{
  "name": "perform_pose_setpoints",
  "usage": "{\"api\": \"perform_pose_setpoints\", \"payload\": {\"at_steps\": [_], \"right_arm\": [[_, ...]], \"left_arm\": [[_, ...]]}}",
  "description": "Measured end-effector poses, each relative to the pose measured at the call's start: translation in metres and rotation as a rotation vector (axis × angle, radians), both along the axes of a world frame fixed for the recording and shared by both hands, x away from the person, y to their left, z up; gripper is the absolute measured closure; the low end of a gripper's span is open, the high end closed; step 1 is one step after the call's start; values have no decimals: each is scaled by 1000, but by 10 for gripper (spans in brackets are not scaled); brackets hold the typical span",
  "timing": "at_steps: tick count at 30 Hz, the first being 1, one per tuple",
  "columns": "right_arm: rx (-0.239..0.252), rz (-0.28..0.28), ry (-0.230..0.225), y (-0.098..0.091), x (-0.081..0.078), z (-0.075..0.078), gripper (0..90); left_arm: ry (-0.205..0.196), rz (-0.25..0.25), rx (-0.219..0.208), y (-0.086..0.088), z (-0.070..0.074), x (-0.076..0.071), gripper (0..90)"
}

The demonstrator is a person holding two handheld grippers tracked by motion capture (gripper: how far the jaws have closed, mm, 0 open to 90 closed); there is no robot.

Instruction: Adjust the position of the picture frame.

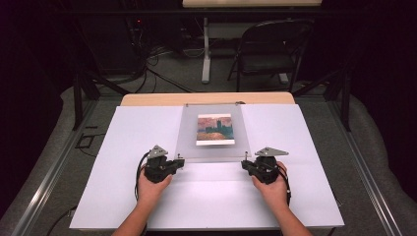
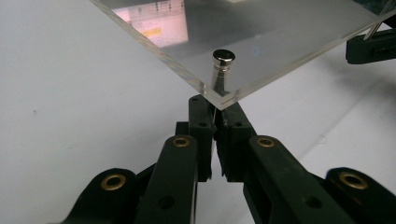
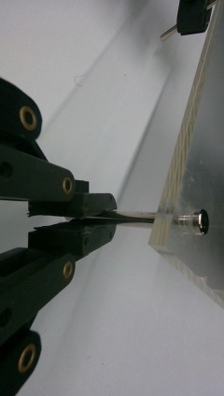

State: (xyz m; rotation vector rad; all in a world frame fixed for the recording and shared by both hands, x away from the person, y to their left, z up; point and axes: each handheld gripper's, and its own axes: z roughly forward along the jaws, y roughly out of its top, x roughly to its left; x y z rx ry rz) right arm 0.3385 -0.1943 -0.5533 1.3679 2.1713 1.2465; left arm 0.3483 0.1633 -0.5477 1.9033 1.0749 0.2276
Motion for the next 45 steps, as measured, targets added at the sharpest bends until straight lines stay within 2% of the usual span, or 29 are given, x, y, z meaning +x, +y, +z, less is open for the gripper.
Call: {"api": "perform_pose_setpoints", "payload": {"at_steps": [6,19,22,27,32,40,43,45], "right_arm": [[-28,4,-8,1,0,-1,852],[-25,-12,0,1,-3,-7,848],[-31,-20,-1,1,-5,-8,837],[-32,-21,-22,0,-8,-6,842],[-29,-21,-16,-1,-9,-6,842],[-15,-20,-11,-2,-10,-8,819],[-9,-23,-14,-1,-11,-8,794],[-19,-21,-13,-1,-12,-7,757]], "left_arm": [[6,-2,10,0,-1,0,850],[19,-8,36,-2,-5,-2,850],[19,-15,67,-4,-9,-2,849],[23,-12,63,-3,-9,-2,848],[29,-15,41,-2,-10,-2,842],[22,-10,35,-1,-10,-4,831],[21,-16,25,0,-10,-5,791],[11,-14,22,-1,-10,-6,721]]}}
